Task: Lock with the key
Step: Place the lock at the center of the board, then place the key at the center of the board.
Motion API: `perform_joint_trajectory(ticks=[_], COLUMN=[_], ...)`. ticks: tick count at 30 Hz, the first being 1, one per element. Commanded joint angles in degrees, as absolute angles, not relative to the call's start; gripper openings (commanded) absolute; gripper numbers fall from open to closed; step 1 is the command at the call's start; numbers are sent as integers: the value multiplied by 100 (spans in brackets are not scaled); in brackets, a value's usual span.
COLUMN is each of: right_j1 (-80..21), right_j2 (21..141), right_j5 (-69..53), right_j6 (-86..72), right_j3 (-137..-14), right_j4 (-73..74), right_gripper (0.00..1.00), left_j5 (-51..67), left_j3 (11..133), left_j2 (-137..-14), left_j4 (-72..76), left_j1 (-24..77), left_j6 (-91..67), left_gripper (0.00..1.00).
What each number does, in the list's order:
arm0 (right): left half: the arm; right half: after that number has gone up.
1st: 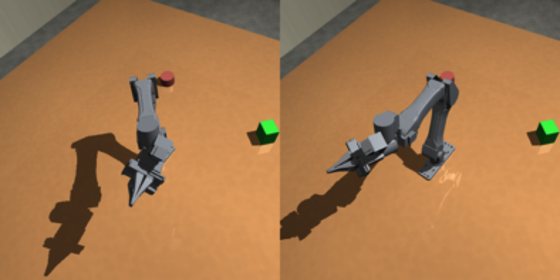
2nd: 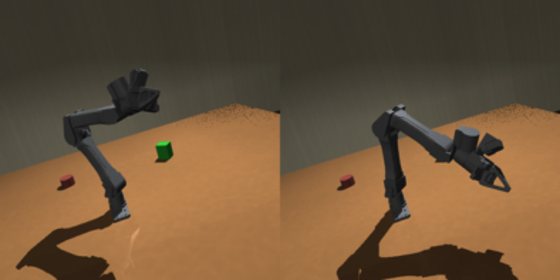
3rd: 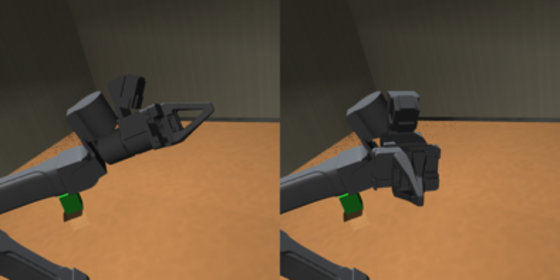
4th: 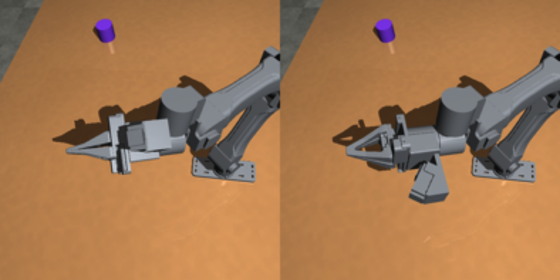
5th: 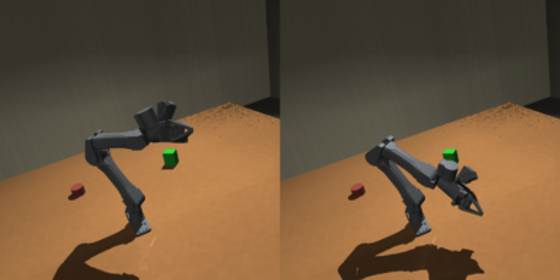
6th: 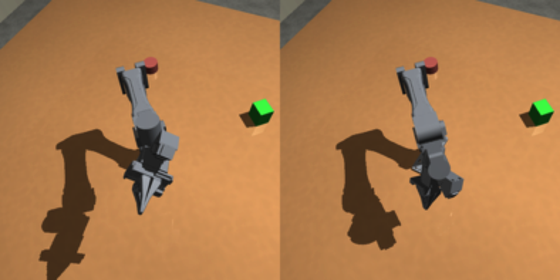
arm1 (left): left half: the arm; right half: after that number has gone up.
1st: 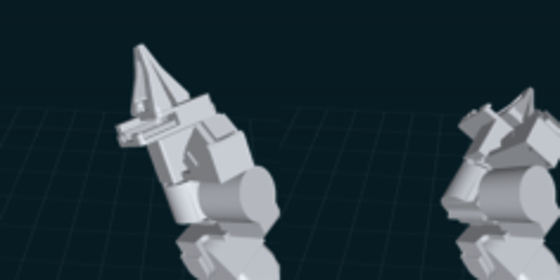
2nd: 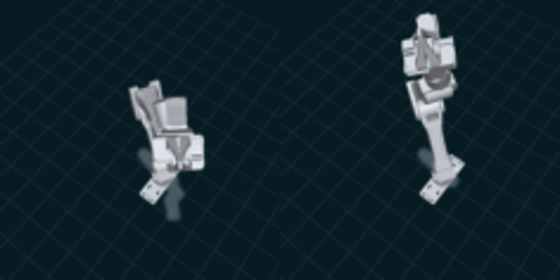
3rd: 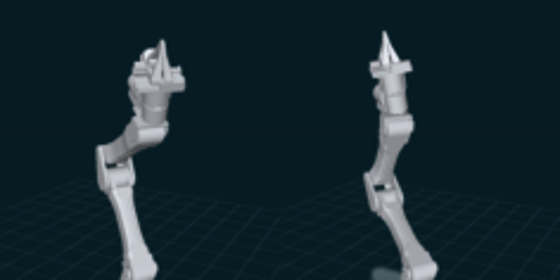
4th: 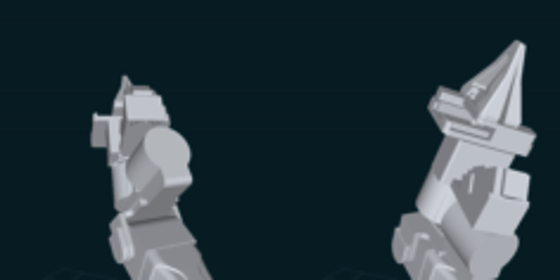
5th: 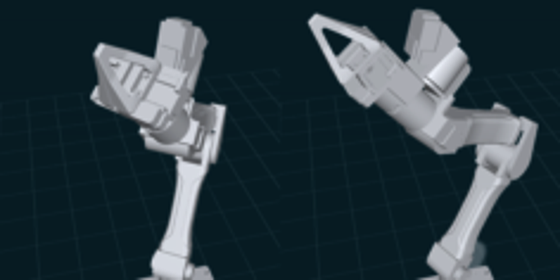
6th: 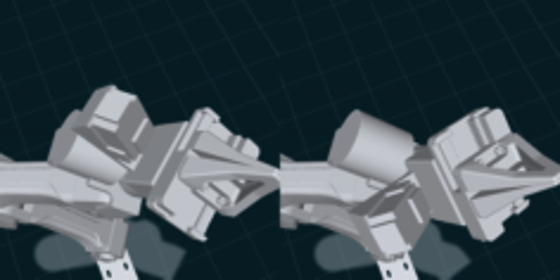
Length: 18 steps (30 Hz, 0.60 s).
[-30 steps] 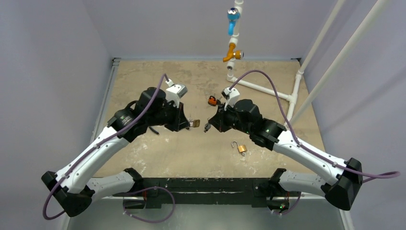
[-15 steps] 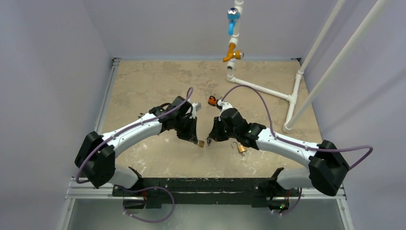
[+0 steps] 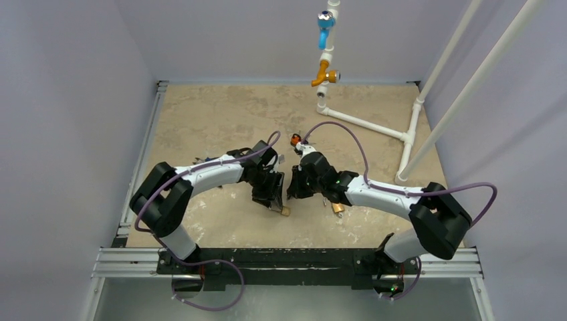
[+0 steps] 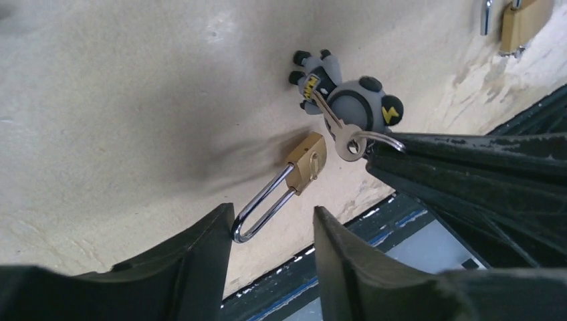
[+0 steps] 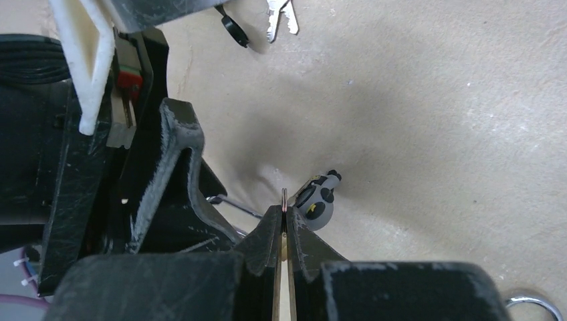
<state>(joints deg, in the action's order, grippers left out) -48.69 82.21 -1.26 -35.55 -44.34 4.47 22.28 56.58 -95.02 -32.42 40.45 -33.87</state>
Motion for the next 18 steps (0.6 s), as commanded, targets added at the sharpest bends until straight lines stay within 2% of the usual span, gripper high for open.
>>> perform_joint_trajectory(ticks=[1,4,7,11,18], right_j1=[-4860,-4874,-4914,-5039,-5153], right_j2=[8280,8359,8475,8723,9231], right_j5=[-347,-430,-538,-545,-597], right_j6=[-3478,-3512,-3546,-3589,-3763], right_j3=[-4554,-4571,-4624,-4817,-5099], right_j4=[59,35,35,35,-109], right_gripper=[0,0,0,0,0], left_j5=[1650,1037,656,410,816], left_j3=[5722,5787,5865,5994,5769], left_j2=[-9204,-8773,-8223,-7626,-6634], left_j4=[-3368,-3694,-3962,-4229,-4164], left_j1=[3917,3773,3591,3494,3498], left_j6=[-3451,-3395,-3296,-3085,-2896], left_gripper=[52,60,64,65,66])
